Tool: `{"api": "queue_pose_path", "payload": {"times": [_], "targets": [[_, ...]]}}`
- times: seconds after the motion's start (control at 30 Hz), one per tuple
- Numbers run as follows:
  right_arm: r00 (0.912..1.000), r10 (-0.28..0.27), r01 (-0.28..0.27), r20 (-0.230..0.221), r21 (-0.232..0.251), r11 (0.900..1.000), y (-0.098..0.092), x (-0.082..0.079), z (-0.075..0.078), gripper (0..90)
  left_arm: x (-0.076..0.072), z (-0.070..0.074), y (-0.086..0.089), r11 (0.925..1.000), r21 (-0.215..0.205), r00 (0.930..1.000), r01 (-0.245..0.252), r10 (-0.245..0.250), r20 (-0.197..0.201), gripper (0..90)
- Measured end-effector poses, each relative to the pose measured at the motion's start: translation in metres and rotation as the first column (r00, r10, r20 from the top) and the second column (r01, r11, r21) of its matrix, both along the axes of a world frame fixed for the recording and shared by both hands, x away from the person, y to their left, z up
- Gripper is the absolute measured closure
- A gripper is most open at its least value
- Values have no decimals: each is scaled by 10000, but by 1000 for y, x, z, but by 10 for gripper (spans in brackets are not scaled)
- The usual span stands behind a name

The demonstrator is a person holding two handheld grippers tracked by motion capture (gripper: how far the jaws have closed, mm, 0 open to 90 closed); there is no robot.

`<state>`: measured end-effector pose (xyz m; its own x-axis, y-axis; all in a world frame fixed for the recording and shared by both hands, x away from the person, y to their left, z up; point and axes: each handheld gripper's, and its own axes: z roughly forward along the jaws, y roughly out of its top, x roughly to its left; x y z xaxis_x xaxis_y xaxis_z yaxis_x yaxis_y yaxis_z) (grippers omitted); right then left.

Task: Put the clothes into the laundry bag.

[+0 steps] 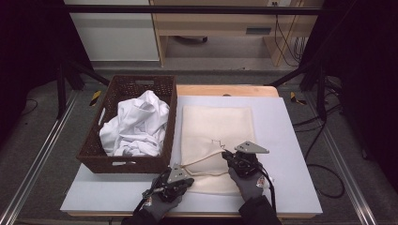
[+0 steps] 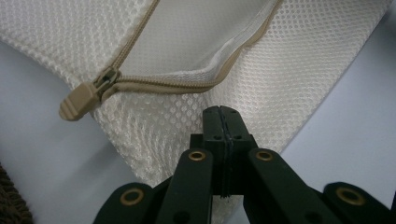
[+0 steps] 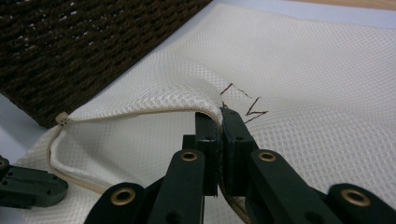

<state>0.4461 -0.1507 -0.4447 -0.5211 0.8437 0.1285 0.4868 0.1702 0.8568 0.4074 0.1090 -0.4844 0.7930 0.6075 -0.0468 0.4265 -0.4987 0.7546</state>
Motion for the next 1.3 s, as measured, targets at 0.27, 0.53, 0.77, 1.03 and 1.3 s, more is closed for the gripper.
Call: {"api": "queue_pose_path", "payload": {"times": [0.27, 0.53, 0.77, 1.03, 1.3], "targets": [[9998, -122, 117, 166, 300, 9995, -3, -2, 1, 872, 0, 0, -1, 10000, 18, 10000, -46, 46, 33, 893], [9997, -167, 160, 165, 396, 9991, -6, -3, 1, 872, -3, 11, 2, 9992, -396, 9998, 34, -27, 185, 798], [9998, -161, 156, 126, 413, 9990, -7, -3, 1, 871, -5, 34, 12, 9947, -1016, 9978, -148, 212, 626, 676], [9999, -139, 137, 43, 425, 9990, -7, -3, 0, 870, -7, 69, 28, 9879, -1511, 9903, -350, 546, 1276, 520], [9999, -146, 143, 61, 409, 9991, -7, -3, 0, 871, 2, 103, 57, 9756, -1968, 9748, -977, 1337, 1786, 424]]}}
